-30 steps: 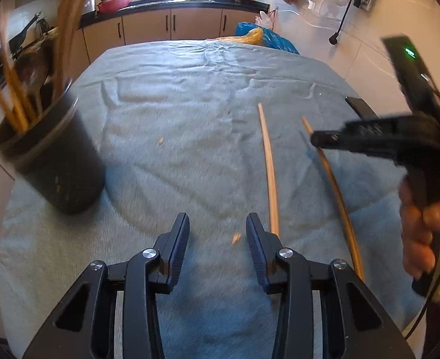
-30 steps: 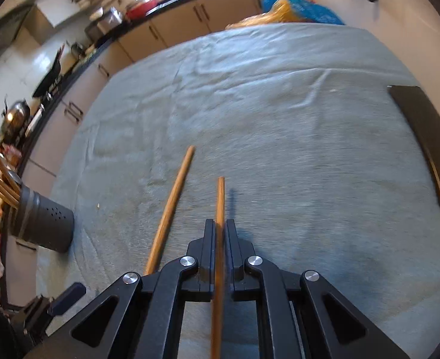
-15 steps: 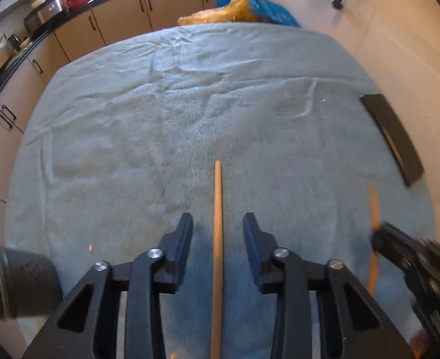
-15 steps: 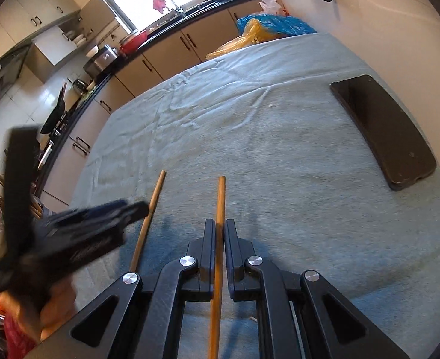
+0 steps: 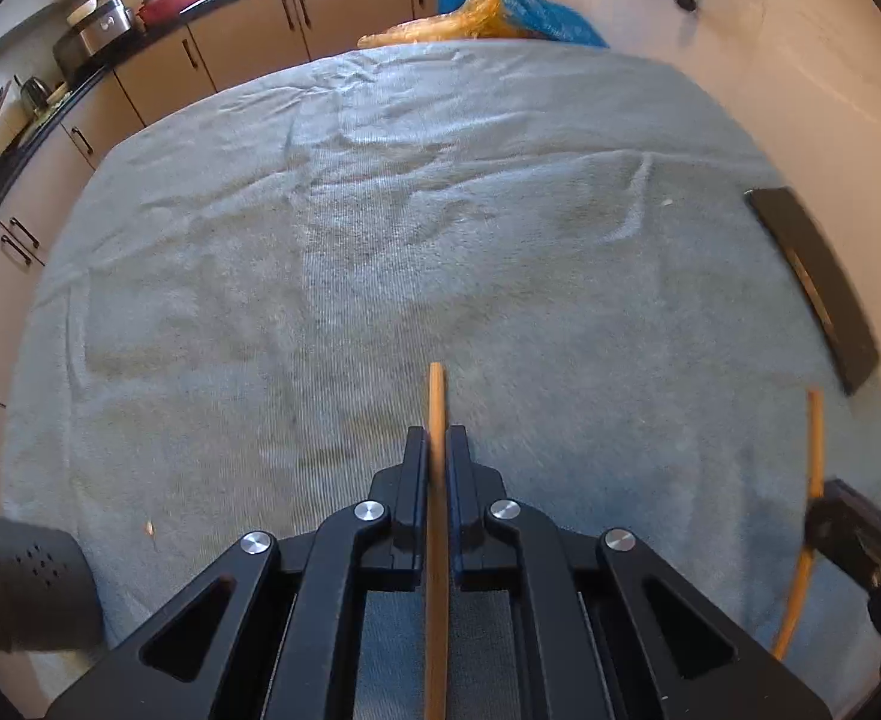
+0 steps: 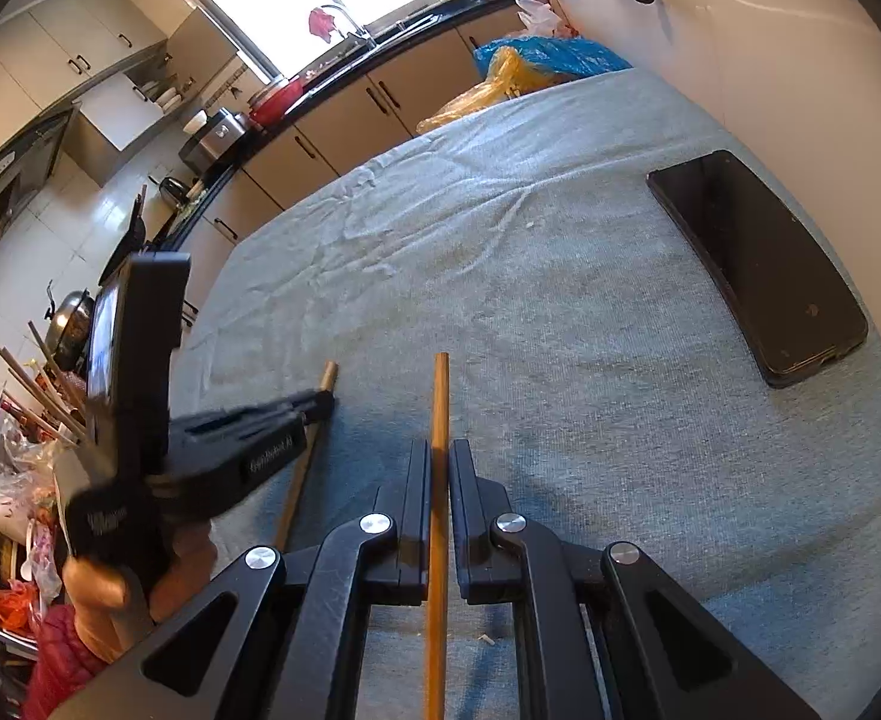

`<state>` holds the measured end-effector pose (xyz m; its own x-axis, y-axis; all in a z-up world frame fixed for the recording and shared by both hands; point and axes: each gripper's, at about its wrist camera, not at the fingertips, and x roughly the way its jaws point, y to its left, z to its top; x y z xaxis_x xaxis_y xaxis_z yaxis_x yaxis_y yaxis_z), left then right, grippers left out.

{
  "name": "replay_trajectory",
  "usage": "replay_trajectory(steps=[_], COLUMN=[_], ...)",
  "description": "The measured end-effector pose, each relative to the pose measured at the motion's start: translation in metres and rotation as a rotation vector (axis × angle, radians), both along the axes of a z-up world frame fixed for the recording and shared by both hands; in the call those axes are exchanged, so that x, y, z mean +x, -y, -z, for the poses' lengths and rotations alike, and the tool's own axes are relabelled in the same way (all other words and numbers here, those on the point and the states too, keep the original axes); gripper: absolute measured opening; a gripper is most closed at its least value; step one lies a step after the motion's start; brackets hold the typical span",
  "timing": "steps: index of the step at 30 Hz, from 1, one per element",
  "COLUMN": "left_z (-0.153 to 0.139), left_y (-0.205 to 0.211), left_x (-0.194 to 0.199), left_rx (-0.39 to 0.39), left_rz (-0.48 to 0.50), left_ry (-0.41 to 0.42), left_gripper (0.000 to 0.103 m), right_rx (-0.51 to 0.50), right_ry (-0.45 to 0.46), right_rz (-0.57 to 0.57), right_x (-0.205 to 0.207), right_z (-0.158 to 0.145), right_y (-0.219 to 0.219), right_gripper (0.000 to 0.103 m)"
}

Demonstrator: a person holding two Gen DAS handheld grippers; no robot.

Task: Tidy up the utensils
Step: 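Close the left tool on a wooden chopstick while the right tool grasps another, then lift both chopsticks upright and carry them over the black holder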

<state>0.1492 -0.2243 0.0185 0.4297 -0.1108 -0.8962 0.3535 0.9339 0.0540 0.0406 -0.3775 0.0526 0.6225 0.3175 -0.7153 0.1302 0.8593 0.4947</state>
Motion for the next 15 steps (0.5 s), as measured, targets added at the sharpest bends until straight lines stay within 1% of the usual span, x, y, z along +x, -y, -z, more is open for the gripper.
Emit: replay_trajectory(steps=[4, 5, 6, 7, 9, 12, 15], left_z=[-0.038, -0.053, -0.064, -0.080, -0.101, -0.124, -0.137], left_y=[-0.019, -0.027, -0.033, -0.042, -0.055, -0.075, -0.087], left_x=[-0.030, -0.042, -0.051, -0.064, -0.084, -0.107, -0.117], left_rx=[-0.071, -0.102, -0.129, -0.160, -0.184, -0.228, -0.241], left_rz=[0.002, -0.002, -0.004, -0.004, -0.013, -0.025, -0.040], left_ry=[0.124, 0.163, 0.190, 0.234, 0.306, 0.361, 0.398], left_gripper=[0.005, 0.005, 0.005, 0.005, 0.005, 0.005, 0.005], right_rx=[-0.024, -0.029, -0.038, -0.051, -0.082, -0.136, -0.165], right_ry=[0.078, 0.105, 0.140, 0.184, 0.262, 0.377, 0.446], right_rz=[-0.001, -0.002, -0.005, -0.007, -0.007, -0.011, -0.010], right_x=[-0.012, -0.016, -0.022, -0.029, -0.043, -0.065, -0.081], right_z=[-0.017, -0.023, -0.030, -0.039, -0.055, -0.077, -0.089], right_y=[-0.009, -0.012, -0.015, -0.021, -0.032, -0.052, -0.066], right_gripper=[0.006, 0.006, 0.006, 0.006, 0.006, 0.006, 0.006])
